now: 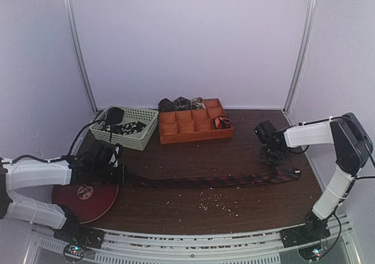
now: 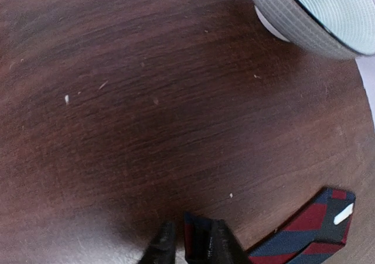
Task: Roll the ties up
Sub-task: Adjust the tie at the center of the board.
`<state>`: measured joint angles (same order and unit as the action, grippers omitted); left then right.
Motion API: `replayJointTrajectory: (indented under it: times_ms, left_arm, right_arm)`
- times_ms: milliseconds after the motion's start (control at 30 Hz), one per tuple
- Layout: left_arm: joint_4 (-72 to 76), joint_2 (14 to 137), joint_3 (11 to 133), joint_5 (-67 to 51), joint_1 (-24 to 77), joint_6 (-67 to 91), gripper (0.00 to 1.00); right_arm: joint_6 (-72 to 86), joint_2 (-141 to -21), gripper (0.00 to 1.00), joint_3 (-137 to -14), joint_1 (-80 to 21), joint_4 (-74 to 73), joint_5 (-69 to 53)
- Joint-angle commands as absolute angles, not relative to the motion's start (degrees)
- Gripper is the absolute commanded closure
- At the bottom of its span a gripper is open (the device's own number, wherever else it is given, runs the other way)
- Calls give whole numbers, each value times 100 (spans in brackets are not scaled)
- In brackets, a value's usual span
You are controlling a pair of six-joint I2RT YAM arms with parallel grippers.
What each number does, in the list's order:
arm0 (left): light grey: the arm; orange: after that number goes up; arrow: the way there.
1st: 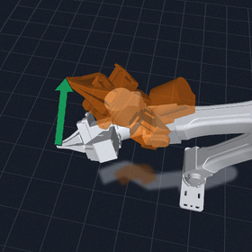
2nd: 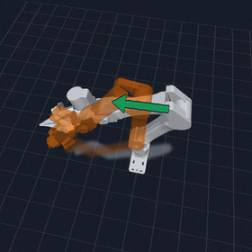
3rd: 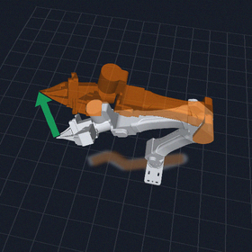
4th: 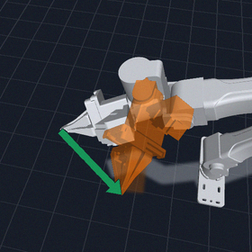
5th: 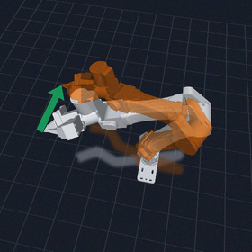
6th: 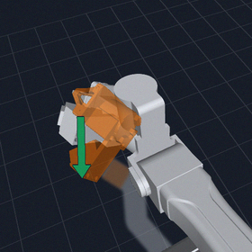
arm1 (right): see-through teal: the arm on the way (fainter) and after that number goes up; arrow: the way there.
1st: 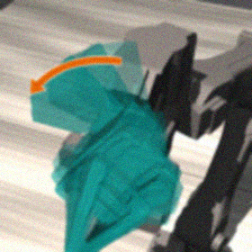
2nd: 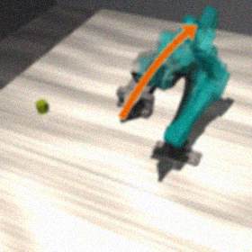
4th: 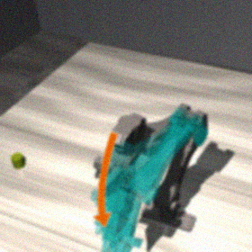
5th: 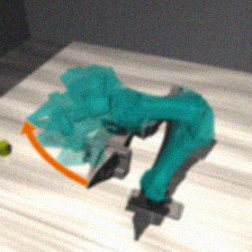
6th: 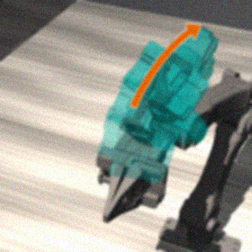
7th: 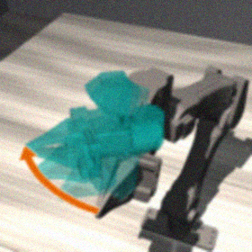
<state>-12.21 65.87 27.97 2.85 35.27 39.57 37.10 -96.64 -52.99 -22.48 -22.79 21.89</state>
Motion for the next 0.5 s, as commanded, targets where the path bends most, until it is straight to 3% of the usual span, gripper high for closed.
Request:
replayJointTrajectory:
  times_ms: [0,33,67,300,467]
  left_arm:
    - [-1202,6654,2950,510,3525,4009,100]
    - [-1206,6703,2970,574,3525,4028,100]
    - [-1233,6770,3008,651,3520,4037,100]
    - [-1293,7207,3342,839,3149,4033,100]
    - [-1116,7460,3396,730,2841,3935,100]
  right_arm:
    - [3472,-9864,90,-5605,-2245,-2567,2581]
    - [3436,-9825,99,-5641,-2248,-2569,2695]
    - [3378,-9756,100,-5656,-2249,-2526,2797]
    - [2910,-8695,100,-5359,-2259,-1517,2957]
    - [3103,-7779,100,-4373,-2246,-735,3098]
